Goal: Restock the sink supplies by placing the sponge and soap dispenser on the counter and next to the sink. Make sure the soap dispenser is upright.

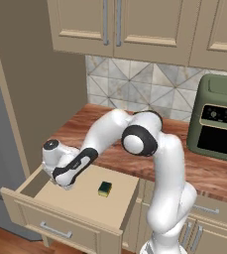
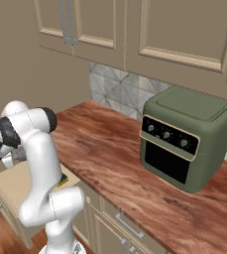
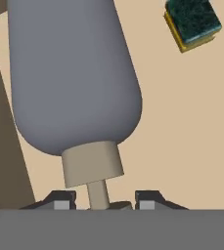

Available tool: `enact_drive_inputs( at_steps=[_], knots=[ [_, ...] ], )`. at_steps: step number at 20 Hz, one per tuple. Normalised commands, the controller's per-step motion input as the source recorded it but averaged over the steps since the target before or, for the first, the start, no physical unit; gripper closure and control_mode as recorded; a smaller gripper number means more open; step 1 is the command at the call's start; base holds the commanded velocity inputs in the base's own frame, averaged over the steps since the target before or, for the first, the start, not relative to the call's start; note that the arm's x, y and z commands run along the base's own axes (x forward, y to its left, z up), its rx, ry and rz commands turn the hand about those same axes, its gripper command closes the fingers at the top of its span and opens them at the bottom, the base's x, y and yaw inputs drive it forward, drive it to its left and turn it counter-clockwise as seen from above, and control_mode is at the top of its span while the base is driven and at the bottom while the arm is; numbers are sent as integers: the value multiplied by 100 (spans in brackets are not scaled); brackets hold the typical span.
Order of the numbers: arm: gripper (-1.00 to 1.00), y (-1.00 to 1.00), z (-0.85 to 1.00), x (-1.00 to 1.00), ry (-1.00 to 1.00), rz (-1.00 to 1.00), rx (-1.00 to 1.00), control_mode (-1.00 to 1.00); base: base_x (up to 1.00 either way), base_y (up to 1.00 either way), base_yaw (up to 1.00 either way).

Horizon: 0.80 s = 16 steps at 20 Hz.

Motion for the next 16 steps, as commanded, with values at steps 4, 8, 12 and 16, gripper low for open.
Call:
enact_drive_inputs(
  at_steps=[4, 8, 12, 16],
  knots=[
    [100, 0, 45, -100, 0, -15, 9, -100, 0, 0, 0],
    [100, -3, 85, -100, 0, -16, 7, -100, 0, 0, 0],
    [100, -15, 100, -92, 0, -16, 1, -100, 0, 0, 0],
    [100, -36, 100, -85, -3, -20, 0, -100, 0, 0, 0]
  ],
)
